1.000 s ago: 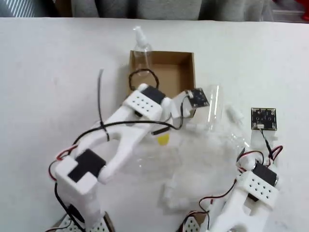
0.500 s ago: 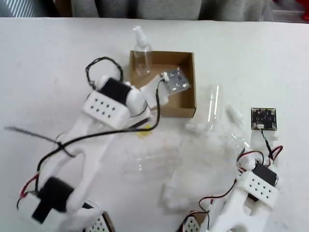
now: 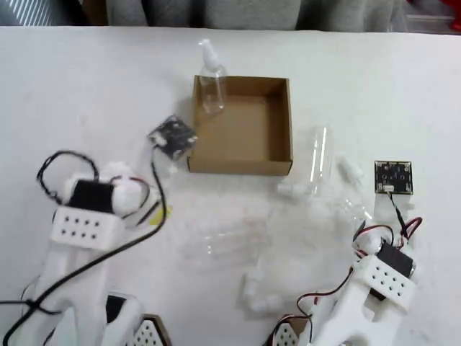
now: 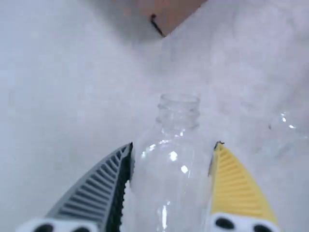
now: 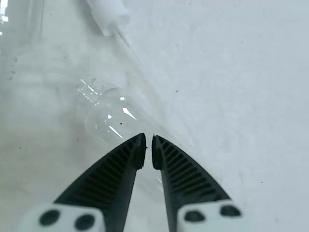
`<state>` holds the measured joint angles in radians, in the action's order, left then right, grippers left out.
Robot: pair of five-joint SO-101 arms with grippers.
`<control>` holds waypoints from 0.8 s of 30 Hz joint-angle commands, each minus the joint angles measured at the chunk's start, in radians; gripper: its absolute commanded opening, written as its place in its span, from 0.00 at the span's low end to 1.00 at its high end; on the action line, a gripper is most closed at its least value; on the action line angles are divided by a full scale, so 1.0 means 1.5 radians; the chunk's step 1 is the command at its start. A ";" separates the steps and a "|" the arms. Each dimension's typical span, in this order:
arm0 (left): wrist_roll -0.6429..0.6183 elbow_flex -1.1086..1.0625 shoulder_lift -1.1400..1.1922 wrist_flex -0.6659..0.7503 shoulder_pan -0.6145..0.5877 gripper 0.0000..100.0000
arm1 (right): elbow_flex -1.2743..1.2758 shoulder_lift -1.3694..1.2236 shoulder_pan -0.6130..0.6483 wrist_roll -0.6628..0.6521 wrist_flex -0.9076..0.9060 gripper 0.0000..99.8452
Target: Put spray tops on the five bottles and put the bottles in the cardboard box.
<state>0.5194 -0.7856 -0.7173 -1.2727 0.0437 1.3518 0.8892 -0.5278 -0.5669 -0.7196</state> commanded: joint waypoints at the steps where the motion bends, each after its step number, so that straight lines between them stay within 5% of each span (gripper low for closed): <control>1: -0.081 -0.140 -0.107 0.124 -0.073 0.19 | 0.015 -0.008 0.003 0.000 0.002 0.02; 9: -0.189 -0.339 -0.234 0.279 -0.136 0.19 | -0.008 -0.007 0.001 -0.004 -0.017 0.02; 14: -0.188 -0.388 -0.266 0.318 -0.161 0.18 | -0.147 -0.008 0.012 -0.027 -0.171 0.02; 24: -0.188 -0.390 -0.266 0.324 -0.173 0.18 | -0.366 -0.013 0.177 -0.089 -0.429 0.02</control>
<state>0.2493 -1.3779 -1.0932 -0.8094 -0.2033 0.9175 0.8631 -0.3314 -0.6682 -1.2965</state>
